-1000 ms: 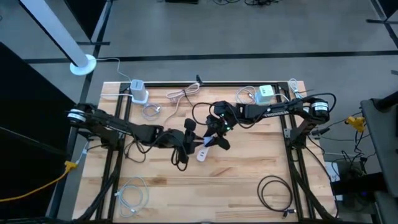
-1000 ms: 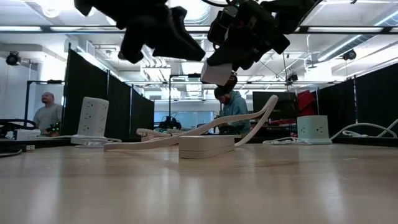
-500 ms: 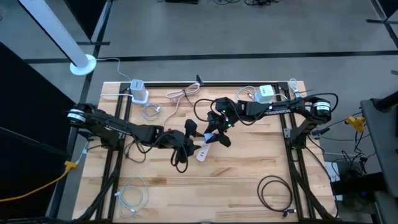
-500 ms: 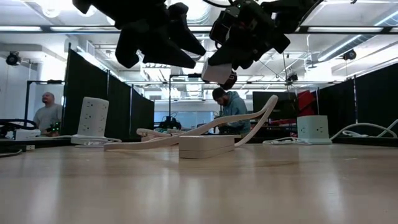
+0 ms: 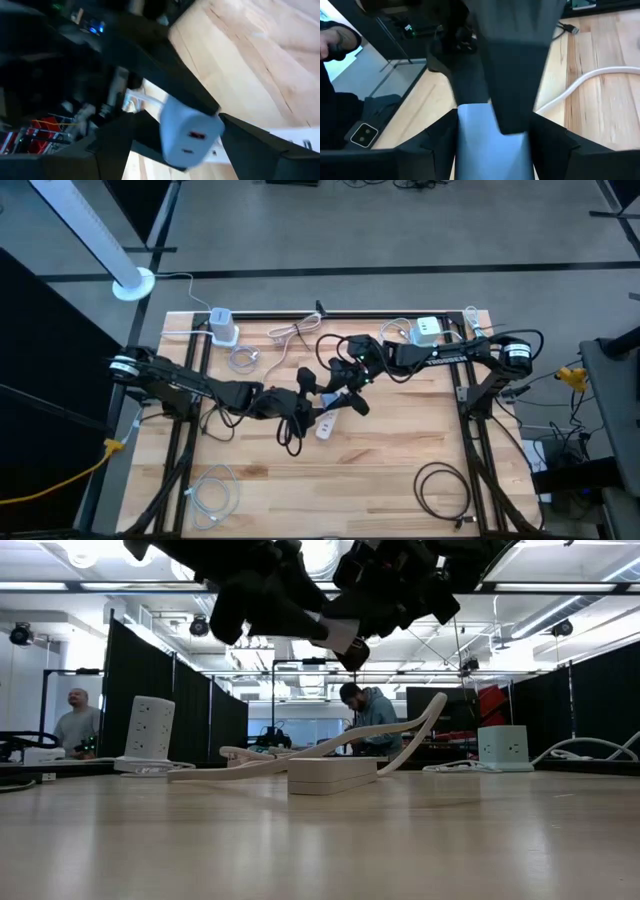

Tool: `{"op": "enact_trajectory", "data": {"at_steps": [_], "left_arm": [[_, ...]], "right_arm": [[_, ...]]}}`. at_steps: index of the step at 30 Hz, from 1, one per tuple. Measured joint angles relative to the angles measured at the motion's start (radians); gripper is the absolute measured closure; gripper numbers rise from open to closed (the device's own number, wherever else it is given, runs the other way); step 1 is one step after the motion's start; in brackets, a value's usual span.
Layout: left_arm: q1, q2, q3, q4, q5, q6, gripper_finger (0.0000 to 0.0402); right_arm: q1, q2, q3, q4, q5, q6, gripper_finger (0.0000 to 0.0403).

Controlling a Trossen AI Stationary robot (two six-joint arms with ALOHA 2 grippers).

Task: Insert USB
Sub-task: Insert the purple charger adapter into the pink outlet extension

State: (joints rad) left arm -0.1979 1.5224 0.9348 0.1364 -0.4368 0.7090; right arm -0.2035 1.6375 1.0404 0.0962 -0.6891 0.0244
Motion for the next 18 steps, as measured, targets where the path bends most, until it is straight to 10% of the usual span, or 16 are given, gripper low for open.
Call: {"op": "enact_trajectory", "data": {"at_steps": [10,18], "left_arm": [[-0.012,0.044,0.000,0.037,-0.038,0.116,0.0287],[-0.016,0.051,-0.001,0.050,-0.095,0.096,0.0281]], "right_arm": [[-0.002,0.000,-0.001,0.006,-0.001,0.050,0.0212],[-0.002,0.000,-0.001,0.012,0.004,0.057,0.0212]]}}
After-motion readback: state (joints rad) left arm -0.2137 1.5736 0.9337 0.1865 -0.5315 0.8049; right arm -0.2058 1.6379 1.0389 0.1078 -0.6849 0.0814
